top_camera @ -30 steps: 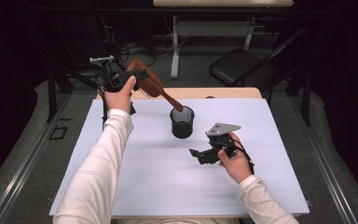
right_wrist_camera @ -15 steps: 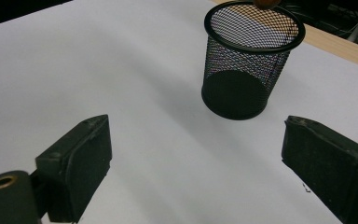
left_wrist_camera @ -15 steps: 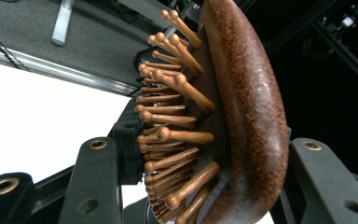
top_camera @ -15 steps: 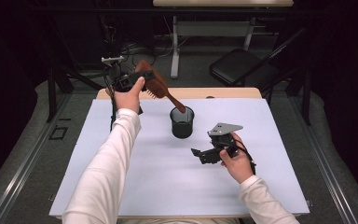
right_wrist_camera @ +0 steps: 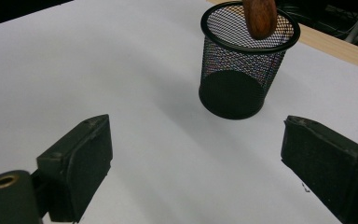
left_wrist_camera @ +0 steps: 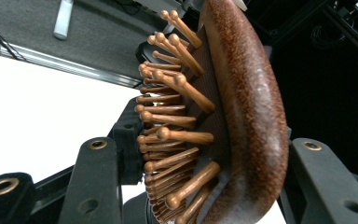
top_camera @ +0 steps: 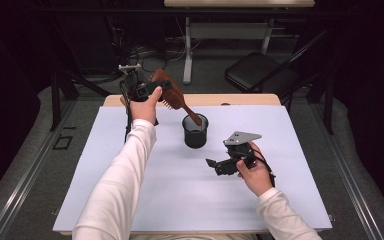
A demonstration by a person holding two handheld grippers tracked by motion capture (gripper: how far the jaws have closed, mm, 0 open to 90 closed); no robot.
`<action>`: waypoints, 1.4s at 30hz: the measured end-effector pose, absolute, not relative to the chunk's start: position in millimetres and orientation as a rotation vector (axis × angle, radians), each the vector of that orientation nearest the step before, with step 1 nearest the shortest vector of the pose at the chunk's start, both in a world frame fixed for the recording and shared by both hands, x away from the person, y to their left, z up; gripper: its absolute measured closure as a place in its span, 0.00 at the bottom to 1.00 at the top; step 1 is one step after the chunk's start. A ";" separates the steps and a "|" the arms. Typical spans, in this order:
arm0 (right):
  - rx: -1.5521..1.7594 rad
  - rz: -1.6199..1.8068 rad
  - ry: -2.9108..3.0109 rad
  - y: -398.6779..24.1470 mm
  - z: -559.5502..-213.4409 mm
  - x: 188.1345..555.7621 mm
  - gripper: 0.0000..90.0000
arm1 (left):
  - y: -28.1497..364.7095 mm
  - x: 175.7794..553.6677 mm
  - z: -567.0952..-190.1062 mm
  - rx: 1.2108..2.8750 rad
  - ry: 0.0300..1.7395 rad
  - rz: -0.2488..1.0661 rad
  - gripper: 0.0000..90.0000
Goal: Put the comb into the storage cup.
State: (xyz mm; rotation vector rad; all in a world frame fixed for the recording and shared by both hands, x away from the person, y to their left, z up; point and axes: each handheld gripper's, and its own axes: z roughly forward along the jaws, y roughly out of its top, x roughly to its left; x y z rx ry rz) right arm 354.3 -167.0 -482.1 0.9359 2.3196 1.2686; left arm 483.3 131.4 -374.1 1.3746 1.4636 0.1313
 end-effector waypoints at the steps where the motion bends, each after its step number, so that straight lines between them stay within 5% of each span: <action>1: 0.936 1.269 2.320 -167.0 -482.1 354.3 0.10 | 131.4 483.3 -374.1 1.375 1.464 0.131 0.54; 42: 0.931 1.255 2.327 -167.9 -483.4 354.5 0.10 | 102.0 487.5 -401.9 1.474 1.484 0.162 0.54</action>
